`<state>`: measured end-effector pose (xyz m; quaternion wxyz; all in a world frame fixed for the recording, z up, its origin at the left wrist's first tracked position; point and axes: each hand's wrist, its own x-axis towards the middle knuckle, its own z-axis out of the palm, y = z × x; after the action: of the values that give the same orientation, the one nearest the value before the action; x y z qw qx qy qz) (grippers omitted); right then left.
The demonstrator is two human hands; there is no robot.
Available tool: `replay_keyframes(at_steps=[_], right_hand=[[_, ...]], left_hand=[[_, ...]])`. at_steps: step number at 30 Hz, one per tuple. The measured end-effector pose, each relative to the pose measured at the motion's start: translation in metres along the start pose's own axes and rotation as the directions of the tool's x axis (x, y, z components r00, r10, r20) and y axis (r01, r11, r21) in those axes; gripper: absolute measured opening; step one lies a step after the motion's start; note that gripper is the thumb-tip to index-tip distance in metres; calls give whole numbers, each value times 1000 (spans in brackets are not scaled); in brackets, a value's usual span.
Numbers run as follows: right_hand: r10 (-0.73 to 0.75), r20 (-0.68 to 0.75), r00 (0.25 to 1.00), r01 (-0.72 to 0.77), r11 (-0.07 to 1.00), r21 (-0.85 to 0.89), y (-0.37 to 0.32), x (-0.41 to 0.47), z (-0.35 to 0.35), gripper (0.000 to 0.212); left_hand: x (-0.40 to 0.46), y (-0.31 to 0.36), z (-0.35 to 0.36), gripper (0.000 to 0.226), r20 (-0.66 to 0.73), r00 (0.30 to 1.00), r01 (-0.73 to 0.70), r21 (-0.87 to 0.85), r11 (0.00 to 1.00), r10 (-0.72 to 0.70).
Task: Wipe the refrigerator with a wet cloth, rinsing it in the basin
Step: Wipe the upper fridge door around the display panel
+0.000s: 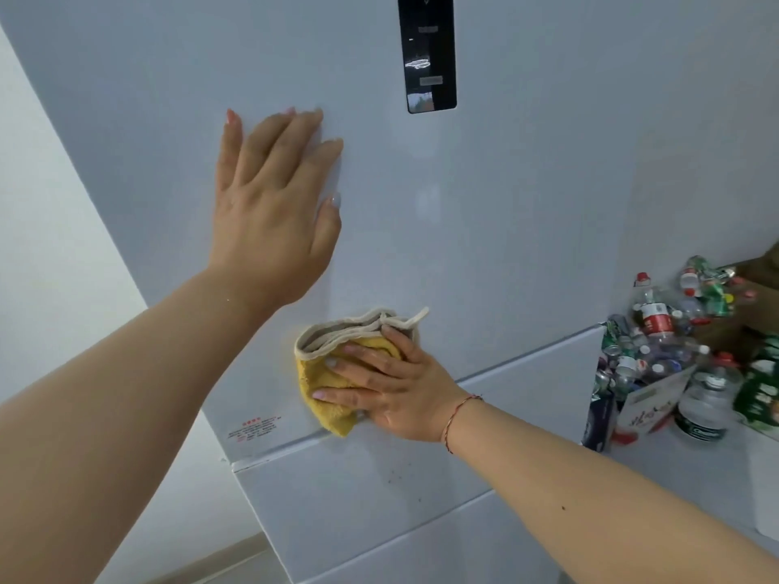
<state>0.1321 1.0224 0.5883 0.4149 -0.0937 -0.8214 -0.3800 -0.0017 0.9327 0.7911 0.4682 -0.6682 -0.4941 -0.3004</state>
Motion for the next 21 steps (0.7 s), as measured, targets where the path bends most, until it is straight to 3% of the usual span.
replay_keyframes(at_steps=[6,11,13,16,21], right_hand=[[326,-74,943,-332,939,-95,52,-50,-15,47],[658,-26,752,-657,746,-111,89,-98,-24,52],[788,12,616,-785,614,-84,102,-110,-28,55],[942,88,324,-946,323,24,119,-117,-36,63],[991,99,-90,-947,-116,299,137,-114,-37,60]], left_hand=[[11,16,12,46,29,997,-75,-19,997,76],[20,28,22,46,45,992,-119,-58,991,122],[21,28,24,46,50,990,-125,-63,990,128],[21,27,24,46,53,988,-139,-75,987,143],[22,26,23,46,61,984,-161,-92,983,167]])
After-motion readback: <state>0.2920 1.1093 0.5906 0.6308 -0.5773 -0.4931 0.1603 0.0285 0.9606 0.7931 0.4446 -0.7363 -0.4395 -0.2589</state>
